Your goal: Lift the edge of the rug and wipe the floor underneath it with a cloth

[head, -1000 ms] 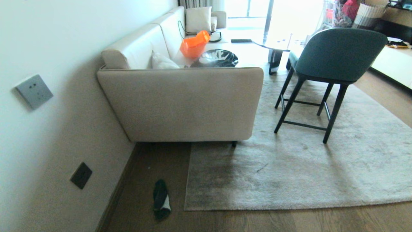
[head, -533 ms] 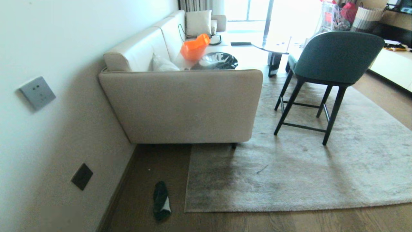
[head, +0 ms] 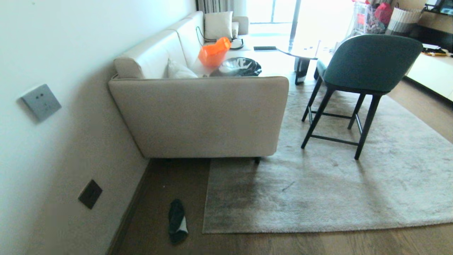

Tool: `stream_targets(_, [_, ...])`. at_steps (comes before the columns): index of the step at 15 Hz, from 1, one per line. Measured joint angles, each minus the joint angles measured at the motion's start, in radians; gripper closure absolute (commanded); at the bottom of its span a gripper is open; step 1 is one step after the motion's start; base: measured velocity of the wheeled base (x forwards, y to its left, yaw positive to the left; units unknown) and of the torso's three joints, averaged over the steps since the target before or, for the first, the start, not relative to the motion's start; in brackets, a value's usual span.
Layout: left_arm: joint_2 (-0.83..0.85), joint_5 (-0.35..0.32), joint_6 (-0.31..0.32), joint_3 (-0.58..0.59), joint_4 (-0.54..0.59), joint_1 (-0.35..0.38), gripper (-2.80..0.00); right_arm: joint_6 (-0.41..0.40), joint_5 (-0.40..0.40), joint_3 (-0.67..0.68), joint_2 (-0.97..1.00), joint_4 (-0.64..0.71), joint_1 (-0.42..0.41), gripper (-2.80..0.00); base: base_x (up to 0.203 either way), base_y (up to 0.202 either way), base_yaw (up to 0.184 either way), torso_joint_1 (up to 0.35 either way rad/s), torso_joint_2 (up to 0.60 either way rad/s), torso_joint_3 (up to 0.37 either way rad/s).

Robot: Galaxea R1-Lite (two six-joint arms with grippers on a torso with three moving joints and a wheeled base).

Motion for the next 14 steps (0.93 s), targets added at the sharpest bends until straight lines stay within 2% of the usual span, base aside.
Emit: stream_targets(14, [0.000, 0.000, 0.000, 0.000, 0.000, 0.000, 0.00, -0.002, -0.002, 0.000, 0.000, -0.001, 0.000, 0.00, 0.000, 0.000, 0.000, 0.000, 0.00, 0.000])
